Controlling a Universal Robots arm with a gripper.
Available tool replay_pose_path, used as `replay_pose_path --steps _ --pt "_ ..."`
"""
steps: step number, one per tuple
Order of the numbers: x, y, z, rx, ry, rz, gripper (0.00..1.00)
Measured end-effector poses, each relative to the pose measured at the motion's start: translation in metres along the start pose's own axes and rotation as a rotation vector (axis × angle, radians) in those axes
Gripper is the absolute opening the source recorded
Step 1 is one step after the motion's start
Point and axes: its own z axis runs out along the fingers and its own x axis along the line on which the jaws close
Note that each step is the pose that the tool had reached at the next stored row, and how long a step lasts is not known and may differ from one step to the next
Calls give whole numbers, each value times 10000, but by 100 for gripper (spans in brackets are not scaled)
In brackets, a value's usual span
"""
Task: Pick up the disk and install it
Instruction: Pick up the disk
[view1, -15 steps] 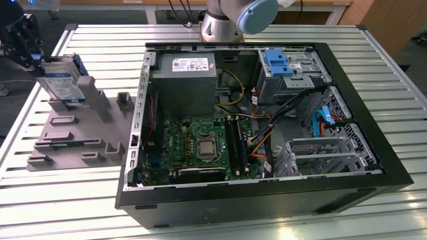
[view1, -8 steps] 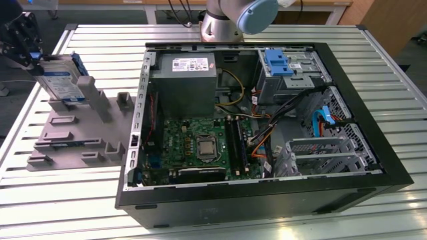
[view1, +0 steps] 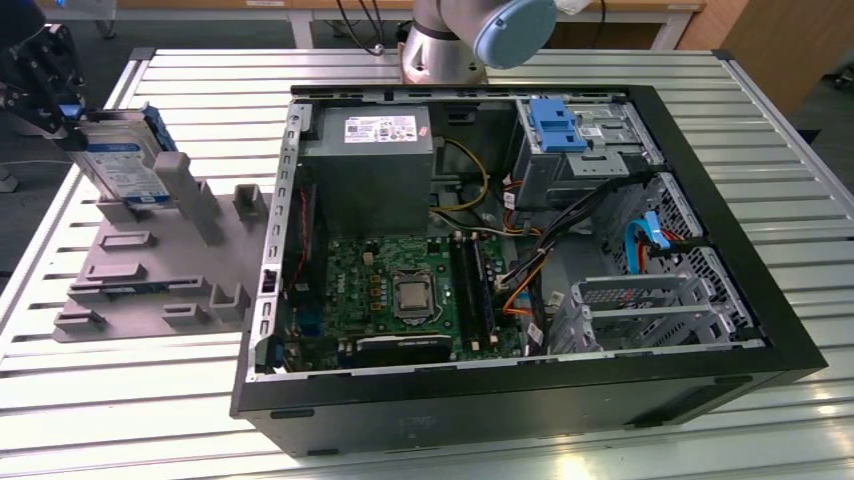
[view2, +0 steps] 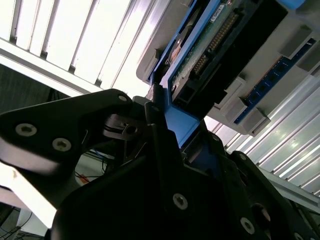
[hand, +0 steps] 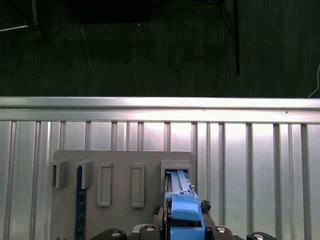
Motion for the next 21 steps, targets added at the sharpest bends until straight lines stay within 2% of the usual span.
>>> replay_pose_path --steps 10,11,12,21 --pt "0 0 -2 0 0 0 36" --pt "0 2 -86 1 0 0 36" --pt "-1 5 -216 0 0 0 36" --pt "-1 6 -245 0 0 0 36"
